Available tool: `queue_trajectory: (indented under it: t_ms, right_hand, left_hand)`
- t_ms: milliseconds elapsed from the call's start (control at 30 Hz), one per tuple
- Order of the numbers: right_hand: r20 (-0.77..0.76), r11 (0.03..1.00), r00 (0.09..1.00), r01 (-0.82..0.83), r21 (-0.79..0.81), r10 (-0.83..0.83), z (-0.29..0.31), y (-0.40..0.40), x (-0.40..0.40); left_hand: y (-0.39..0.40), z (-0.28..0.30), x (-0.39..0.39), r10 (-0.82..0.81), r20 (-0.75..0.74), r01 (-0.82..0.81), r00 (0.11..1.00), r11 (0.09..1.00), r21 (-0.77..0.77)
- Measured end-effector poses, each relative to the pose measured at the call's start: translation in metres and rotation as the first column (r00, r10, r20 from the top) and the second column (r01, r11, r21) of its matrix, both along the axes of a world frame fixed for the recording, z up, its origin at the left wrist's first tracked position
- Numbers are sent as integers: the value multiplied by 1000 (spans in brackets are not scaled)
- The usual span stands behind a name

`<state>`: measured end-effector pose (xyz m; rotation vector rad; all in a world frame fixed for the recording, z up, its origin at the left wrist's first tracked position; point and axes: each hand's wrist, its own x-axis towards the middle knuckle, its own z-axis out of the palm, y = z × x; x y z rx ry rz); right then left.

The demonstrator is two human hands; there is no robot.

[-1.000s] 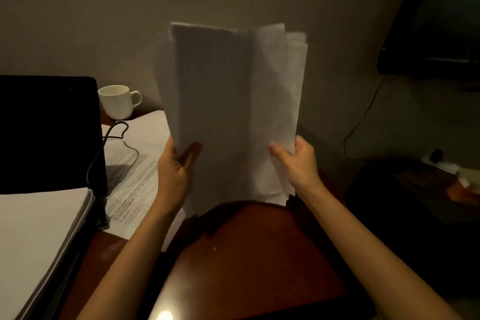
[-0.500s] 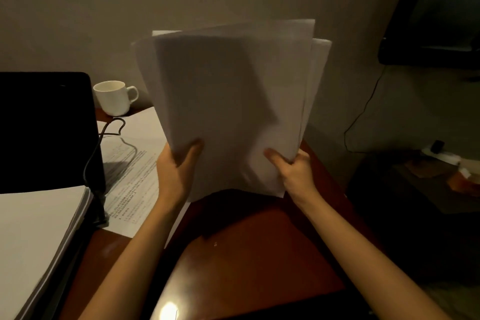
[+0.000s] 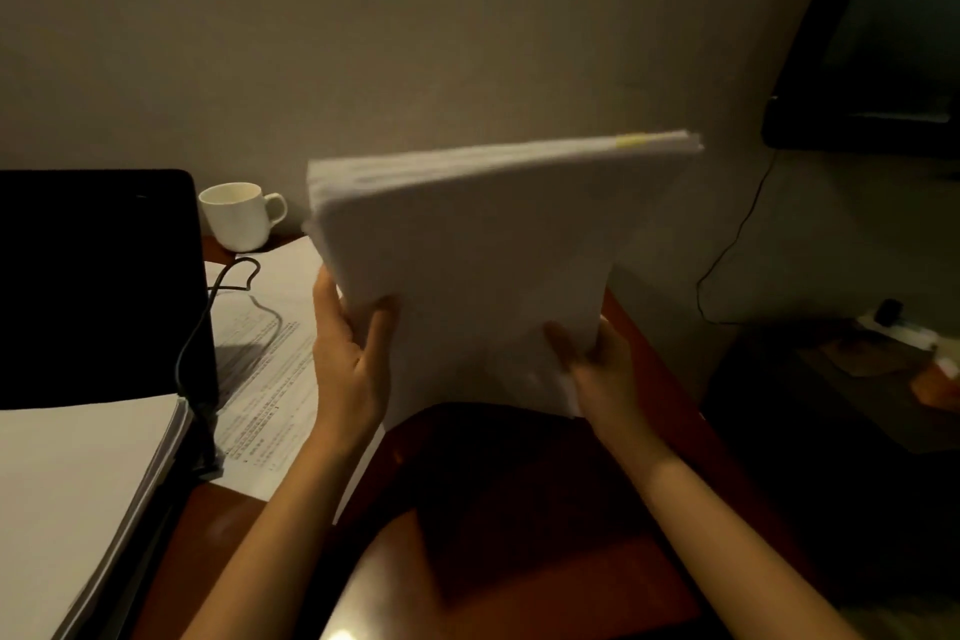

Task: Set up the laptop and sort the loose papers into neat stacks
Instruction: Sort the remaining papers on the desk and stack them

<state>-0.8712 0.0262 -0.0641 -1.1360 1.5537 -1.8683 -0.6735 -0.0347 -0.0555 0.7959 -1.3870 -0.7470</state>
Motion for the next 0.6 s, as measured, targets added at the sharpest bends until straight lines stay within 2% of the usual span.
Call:
queue_trajectory:
  t_ms: [100,200,300,367,467,567,600]
  right_hand:
    - [-117,998,992,48,34,-43,0,-2,-2]
    - [-70,996,997,31,83,-26,1,-2,1]
    - [-103,997,994,49,65,-42,-1,1,2]
    - [-148,1000,989,19,13,-17,-1,5,2]
    - [-113,997,991,-74,-17,71,0,10,4]
    - [-128,998,991,-44,-40,39,1,10,9]
    - [-116,999,993,-28,-47,22,0,10,10]
  left_hand:
    - [5,6,-5,89,11,-86,996,986,-140]
    - [6,10,-6,201,74,-176,977,952,-252]
    - [4,6,-2,264,115,-233,957,945,-230]
    - [6,8,-1,263,131,-231,956,949,-215]
    - [9,12,-3,229,193,-182,954,955,-235]
    - [8,7,-5,184,323,-98,928,960,-263]
    - [9,7,-6,147,314,-74,938,970,-232]
